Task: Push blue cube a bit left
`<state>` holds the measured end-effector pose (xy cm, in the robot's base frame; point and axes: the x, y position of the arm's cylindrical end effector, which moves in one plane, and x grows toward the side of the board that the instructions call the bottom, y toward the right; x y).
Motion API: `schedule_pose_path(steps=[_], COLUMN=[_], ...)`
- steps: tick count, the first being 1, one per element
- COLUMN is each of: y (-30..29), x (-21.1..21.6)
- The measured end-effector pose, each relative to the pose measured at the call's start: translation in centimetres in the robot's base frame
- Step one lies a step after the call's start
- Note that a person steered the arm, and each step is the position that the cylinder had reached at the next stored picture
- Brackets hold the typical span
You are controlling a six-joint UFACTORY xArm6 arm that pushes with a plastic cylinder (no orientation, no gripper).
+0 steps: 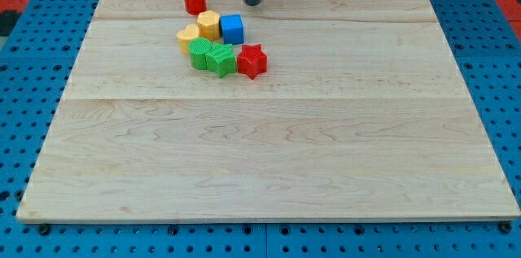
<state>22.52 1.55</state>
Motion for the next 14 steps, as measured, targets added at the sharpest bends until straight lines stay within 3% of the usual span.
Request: schedule_pose_path(steps=[1, 3, 5, 10, 11, 14], y=[6.8, 8.7, 1.8, 1.9, -2.2, -5.6], x=[0.4, 5.9, 6.5, 5.9, 6.4, 6.4])
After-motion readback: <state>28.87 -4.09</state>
